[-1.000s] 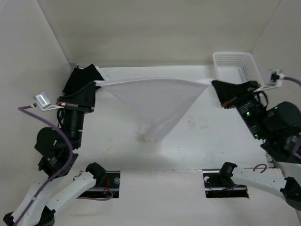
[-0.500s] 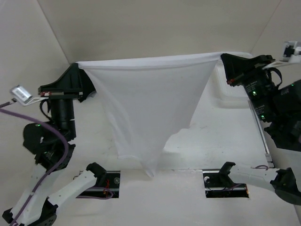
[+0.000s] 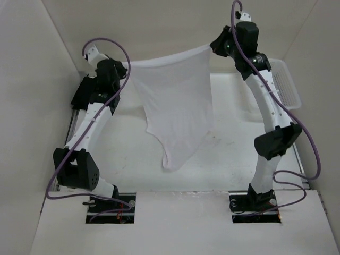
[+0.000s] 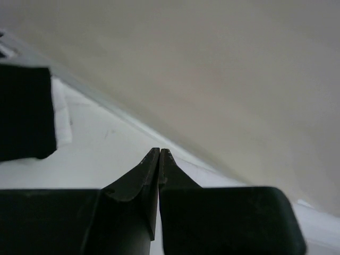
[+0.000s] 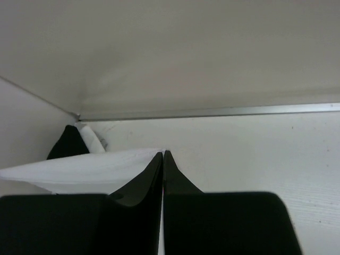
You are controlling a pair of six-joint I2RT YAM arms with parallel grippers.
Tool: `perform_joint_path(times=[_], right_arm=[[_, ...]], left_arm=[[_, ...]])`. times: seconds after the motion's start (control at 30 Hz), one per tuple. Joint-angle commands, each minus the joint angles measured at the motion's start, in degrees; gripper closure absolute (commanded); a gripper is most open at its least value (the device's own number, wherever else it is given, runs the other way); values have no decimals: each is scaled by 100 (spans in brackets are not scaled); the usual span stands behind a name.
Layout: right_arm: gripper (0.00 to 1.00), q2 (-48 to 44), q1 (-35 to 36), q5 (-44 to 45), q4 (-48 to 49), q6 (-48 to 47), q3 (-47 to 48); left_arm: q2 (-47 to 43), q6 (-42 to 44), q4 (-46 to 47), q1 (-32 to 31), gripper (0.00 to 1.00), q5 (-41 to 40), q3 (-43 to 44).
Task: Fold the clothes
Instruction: Flatten the tank top out
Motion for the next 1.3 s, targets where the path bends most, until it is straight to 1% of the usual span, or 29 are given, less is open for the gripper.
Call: perform_joint_path(times=[0.0,0.07,0.23,0.27,0.33,0.37,0.4,0.43,0.47,0.5,0.53,0.6,0.67,0.7,0.77,0.8,0.83,0.87,0.9,0.93,0.97,1.0,1.03,1.07,1.13,1.2,1.27], right_arm=[[97,-32,-109,-265,-220,62,2150],[97,-49,-109,-274,-194,106,2381],[97,-444,-83,-239,-106,159,2390],[97,-575,-83,-212,-132,124,2260],[97,-996,-39,-160,-37,28,1507],[97,-1277,-4,-99,112,1,894],[97,-1454,14,-54,253,-17,478],[97,-1673,32,-11,472,-25,-30],[97,-2041,49,33,848,-8,-888],[97,-2288,49,34,1069,18,-1462],[97,-2743,75,51,1420,79,-2521],[97,-3351,146,86,1843,194,-3905],[97,-4202,295,244,2405,378,-5634],[97,-4633,382,323,2651,535,-6426],[98,-5424,680,385,2864,756,-7745],[99,-5663,786,420,2821,809,-8092],[99,-6127,1005,534,2594,931,-8626],[100,-6749,1303,683,2253,1115,-9205],[100,-6955,1410,728,2110,1187,-9385],[100,-7558,1803,850,1639,1492,-9787],[100,-7938,2181,999,1356,1799,-10000],[100,-8020,2281,1044,1274,1863,-10028],[100,-8430,2934,1271,699,2308,-10229],[100,-8573,3298,1499,389,2556,-10283],[100,-8592,3791,1773,44,2804,-10249],[99,-8217,4441,2116,-97,2910,-10047],[99,-7813,4610,2161,112,2832,-9880]], left_arm=[[-694,288,551,29,100,245,1613],[-782,367,542,55,99,245,1780],[-993,525,498,143,99,342,1992],[-1080,525,498,152,99,351,1940],[-1256,525,542,161,99,342,1677],[-1405,525,594,152,99,316,1371],[-1450,525,612,143,99,307,1272],[-1607,482,682,117,99,289,880],[-1704,455,735,108,99,272,632],[-1922,412,840,73,99,237,134],[-2142,385,945,38,99,193,-359],[-2564,306,1043,-49,99,88,-1247],[-3318,166,1008,-199,99,-114,-2520],[-3914,26,903,-347,99,-211,-3396],[-4532,24,527,-541,99,-256,-4026],[-5031,-36,46,-690,99,-265,-4368],[-5628,-115,-577,-857,99,-291,-4659],[-6312,-308,-1401,-1093,99,-317,-4888],[-6580,-431,-1748,-1183,99,-352,-4960],[-7009,-737,-2404,-1349,99,-413,-5056],[-7422,-1114,-3064,-1525,100,-475,-5118],[-7540,-1222,-3218,-1579,100,-502,-5136],[-8228,-1737,-3837,-1814,100,-632,-5258],[-8470,-1881,-4079,-1912,100,-721,-5285],[-8578,-1979,-4414,-2018,100,-888,-5198],[-8464,-1910,-4442,-2045,100,-1055,-5084],[-8429,-1822,-4232,-2019,99,-1160,-5118]])
